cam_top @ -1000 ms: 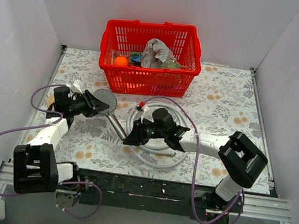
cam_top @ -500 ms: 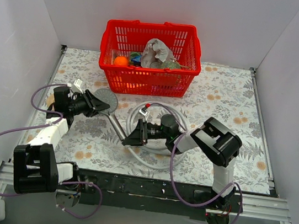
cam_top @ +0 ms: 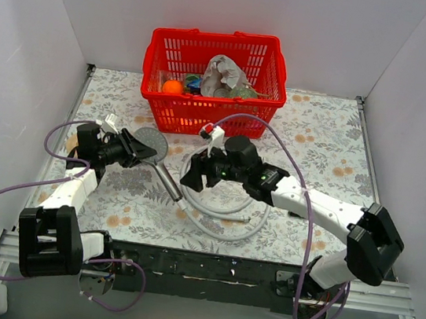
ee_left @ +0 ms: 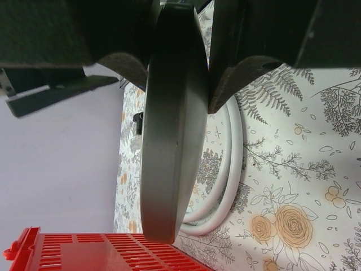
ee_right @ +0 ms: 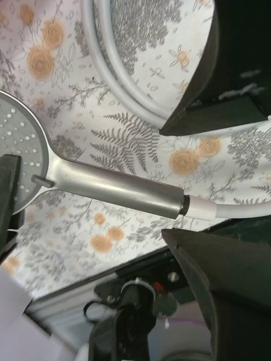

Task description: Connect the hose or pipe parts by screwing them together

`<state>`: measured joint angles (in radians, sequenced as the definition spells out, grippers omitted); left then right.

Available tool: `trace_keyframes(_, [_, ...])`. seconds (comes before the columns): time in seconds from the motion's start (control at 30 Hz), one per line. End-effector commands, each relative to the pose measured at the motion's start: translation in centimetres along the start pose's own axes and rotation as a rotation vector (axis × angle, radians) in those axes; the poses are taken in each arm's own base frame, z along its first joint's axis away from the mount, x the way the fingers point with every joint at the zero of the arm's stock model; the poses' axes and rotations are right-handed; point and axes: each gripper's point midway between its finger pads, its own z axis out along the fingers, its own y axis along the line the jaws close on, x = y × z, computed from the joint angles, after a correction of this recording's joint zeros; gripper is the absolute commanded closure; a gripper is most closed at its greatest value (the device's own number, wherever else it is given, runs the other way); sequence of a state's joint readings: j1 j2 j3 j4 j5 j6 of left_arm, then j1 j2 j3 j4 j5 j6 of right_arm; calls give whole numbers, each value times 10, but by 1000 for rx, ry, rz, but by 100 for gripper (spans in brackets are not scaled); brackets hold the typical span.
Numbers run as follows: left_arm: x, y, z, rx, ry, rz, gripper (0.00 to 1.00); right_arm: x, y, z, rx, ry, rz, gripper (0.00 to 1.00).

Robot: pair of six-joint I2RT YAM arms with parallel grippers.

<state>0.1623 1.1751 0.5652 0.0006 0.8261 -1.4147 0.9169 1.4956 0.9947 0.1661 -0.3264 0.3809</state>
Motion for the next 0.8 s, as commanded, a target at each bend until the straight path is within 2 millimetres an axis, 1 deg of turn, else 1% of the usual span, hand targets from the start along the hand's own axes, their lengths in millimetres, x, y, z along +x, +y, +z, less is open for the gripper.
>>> trace_keyframes(0.0, [-14,-27,-8,56,-38,52,100,30,-17,-27,284,213,-223,33])
trace_keyframes(0.03, [-12,-24,-8,41,-30,35,100,29,-13,-26,352,219,-271,35])
trace_keyframes(0.07, [-12,-23,-8,36,-32,31,100,38,-13,-30,388,270,-295,35])
trace_keyframes(0.1, [-12,-22,-8,34,-32,32,100,47,0,-28,388,300,-331,35])
trace_keyframes(0.13, [-13,-22,-8,30,-36,32,100,47,-1,-26,424,307,-353,35])
trace_keyframes(0.17, [-13,-21,-8,27,-38,30,100,55,1,-27,436,337,-361,35])
trace_keyframes(0.2, [-13,-21,-8,25,-38,29,100,62,9,-25,430,355,-379,34])
trace_keyframes(0.23, [-14,-20,-8,22,-39,27,100,68,8,-21,442,371,-385,34])
trace_keyframes(0.3, [-14,-21,-8,23,-40,31,100,76,15,-15,428,387,-382,32])
trace_keyframes(0.33, [-14,-20,-8,22,-39,28,100,82,16,-11,423,404,-381,32])
trace_keyframes(0.4, [-13,-21,-8,25,-38,31,100,84,19,-6,420,409,-388,32])
trace_keyframes(0.43, [-13,-21,-9,24,-39,29,100,87,16,-3,437,417,-397,32])
trace_keyframes(0.5, [-13,-21,-9,24,-41,32,100,84,17,-1,451,411,-407,32])
trace_keyframes(0.6, [-11,-19,-8,24,-35,29,100,81,13,4,477,385,-420,34])
trace_keyframes(0.63, [-11,-19,-8,25,-34,29,100,74,16,7,464,352,-423,34])
trace_keyframes(0.7, [-10,-19,-9,27,-35,31,100,74,18,9,459,335,-426,35])
trace_keyframes(0.77, [-10,-19,-9,27,-35,31,100,67,21,12,446,301,-424,36])
